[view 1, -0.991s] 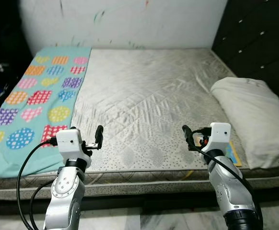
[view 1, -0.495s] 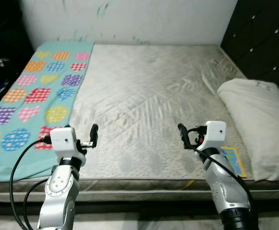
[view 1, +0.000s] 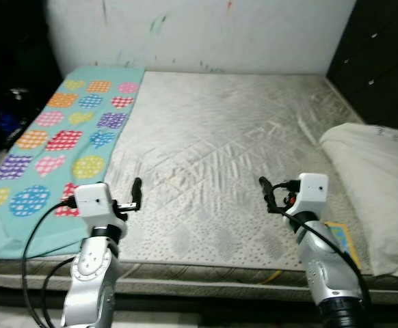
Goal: Clean up the room
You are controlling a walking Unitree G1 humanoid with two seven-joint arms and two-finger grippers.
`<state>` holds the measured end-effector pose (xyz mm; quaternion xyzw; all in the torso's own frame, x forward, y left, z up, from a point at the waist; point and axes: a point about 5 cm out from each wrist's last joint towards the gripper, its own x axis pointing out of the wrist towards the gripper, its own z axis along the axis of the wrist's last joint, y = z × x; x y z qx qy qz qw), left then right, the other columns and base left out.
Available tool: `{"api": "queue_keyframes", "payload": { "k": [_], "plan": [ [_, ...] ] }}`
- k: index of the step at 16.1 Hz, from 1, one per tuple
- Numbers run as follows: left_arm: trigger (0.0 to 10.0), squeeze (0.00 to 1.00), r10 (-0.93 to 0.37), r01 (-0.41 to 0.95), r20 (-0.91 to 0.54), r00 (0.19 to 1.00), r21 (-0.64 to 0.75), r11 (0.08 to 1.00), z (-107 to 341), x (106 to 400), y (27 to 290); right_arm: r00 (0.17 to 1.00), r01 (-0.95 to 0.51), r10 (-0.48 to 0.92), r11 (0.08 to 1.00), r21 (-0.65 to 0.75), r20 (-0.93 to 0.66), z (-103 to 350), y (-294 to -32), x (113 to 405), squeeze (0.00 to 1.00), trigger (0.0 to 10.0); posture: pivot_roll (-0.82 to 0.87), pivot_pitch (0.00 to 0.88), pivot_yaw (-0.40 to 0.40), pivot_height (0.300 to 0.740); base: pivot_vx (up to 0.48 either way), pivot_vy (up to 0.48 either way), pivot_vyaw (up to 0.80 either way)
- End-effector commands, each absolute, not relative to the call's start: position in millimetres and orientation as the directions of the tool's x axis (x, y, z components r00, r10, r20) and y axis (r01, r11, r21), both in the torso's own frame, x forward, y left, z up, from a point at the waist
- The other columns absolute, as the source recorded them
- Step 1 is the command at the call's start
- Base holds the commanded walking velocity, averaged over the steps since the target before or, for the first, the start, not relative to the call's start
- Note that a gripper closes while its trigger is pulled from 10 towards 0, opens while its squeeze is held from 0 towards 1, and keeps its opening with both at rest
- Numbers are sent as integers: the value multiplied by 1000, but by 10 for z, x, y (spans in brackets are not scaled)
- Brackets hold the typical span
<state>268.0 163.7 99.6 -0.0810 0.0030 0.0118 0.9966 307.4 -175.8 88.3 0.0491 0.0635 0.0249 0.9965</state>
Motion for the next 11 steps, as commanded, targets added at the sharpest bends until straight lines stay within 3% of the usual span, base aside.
{"api": "queue_keyframes", "payload": {
  "k": [1, 11],
  "plan": [
    [10000, 0, 5, -5, -1, 1000, -163, 987, 1010, 2682, 1614, 991, -33, 45, 995, 98, -124, 889, -1779, 3084, 0, 10000, -75, 0, -7, 740, 0, 375, 0],
    [10000, 0, -11, 12, 9, 1000, -175, 984, 1025, 2719, 1602, 991, -42, 54, 995, 96, -122, 901, -1784, 3105, 0, 10000, -79, 0, -12, 740, 0, 480, 0]
  ]
}}
